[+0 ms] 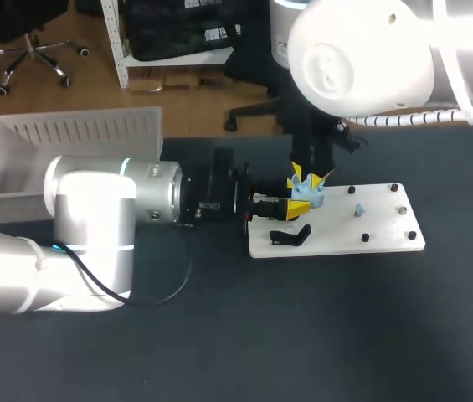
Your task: Pick up each earbud case from the left stands, insert the matching earbuds, close the lid, and place the case in the box.
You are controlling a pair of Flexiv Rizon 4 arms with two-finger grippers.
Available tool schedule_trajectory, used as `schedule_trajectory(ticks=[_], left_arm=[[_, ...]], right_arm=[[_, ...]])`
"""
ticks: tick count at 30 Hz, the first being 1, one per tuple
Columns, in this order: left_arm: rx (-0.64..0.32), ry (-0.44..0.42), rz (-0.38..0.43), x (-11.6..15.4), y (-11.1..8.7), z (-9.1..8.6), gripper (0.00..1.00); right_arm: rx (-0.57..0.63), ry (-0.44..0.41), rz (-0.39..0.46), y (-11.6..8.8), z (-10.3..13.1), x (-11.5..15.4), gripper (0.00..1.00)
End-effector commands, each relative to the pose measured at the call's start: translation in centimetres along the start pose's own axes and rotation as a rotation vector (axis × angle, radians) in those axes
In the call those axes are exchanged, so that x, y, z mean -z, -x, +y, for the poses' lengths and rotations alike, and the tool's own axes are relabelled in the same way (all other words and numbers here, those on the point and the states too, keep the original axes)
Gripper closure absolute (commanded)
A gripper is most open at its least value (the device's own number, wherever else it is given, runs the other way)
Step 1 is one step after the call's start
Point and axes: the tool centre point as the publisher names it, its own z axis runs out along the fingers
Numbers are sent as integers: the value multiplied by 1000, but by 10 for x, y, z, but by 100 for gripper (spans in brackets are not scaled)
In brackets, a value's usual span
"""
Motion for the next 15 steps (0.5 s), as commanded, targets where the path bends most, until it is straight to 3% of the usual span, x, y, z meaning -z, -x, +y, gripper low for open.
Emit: schedule_trajectory(ticks=[1,15], left_arm=[[-3,4,-4,0,-1,-1,100],[-3,4,-4,0,-1,-1,100]], right_arm=[[-2,-2,-1,1,1,-1,100],[-7,-9,-7,4,1,-3,100]])
